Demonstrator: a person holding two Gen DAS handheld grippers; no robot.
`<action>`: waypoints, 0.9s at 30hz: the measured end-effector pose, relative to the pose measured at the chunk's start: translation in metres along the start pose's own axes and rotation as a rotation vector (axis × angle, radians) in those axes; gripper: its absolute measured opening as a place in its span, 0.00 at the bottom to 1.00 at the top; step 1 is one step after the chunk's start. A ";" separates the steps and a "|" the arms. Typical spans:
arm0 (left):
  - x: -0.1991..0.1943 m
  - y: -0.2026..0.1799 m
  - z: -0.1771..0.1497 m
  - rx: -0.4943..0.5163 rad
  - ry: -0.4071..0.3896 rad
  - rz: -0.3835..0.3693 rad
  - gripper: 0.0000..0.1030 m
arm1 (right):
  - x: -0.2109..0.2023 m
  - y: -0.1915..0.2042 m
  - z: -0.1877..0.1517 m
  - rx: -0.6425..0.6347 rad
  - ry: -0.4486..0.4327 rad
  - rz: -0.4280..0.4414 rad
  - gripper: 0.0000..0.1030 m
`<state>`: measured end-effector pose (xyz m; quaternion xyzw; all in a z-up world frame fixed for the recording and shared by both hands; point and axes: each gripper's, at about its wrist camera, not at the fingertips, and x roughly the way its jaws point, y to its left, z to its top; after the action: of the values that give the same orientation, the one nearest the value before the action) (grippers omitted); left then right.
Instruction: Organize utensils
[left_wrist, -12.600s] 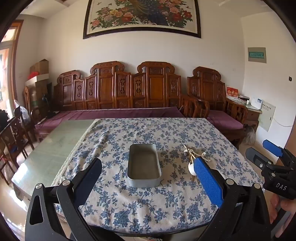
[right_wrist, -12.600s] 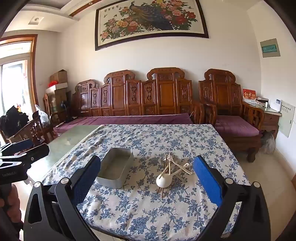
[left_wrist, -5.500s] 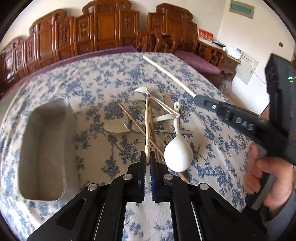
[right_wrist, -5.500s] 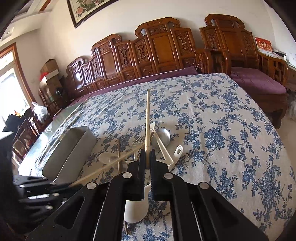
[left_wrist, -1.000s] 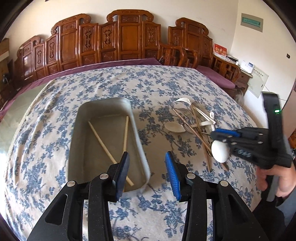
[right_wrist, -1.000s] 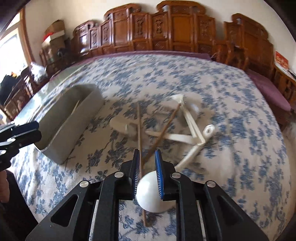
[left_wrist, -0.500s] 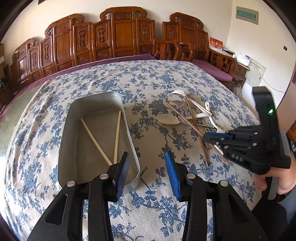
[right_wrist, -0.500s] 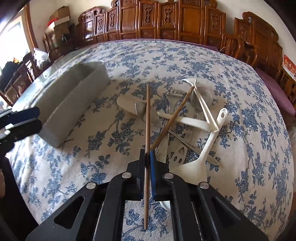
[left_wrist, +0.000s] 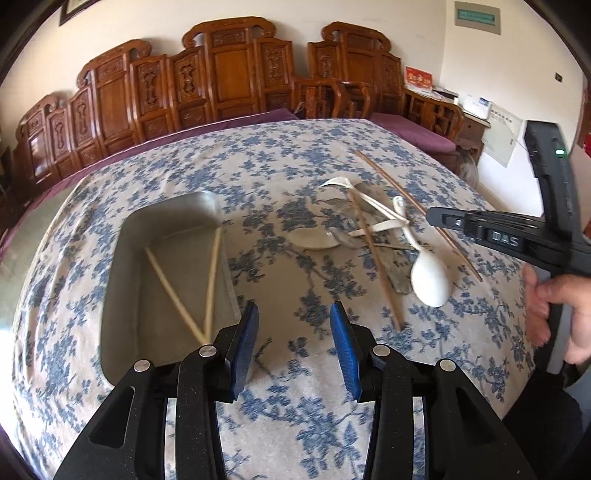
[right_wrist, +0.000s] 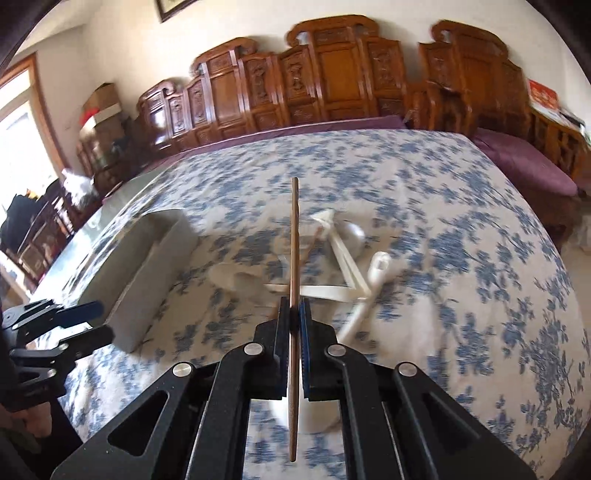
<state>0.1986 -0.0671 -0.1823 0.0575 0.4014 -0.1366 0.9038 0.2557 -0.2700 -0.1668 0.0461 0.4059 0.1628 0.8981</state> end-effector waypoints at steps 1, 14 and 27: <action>0.002 -0.002 0.001 0.005 0.003 -0.003 0.37 | 0.001 -0.006 0.000 0.003 0.005 -0.012 0.06; 0.055 -0.046 0.018 0.042 0.071 -0.081 0.35 | 0.016 -0.024 -0.002 -0.002 0.033 -0.066 0.06; 0.103 -0.066 0.033 0.000 0.145 -0.123 0.17 | 0.018 -0.021 -0.002 0.006 0.035 -0.056 0.06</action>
<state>0.2691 -0.1584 -0.2363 0.0424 0.4687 -0.1872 0.8622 0.2709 -0.2838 -0.1854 0.0345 0.4232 0.1370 0.8949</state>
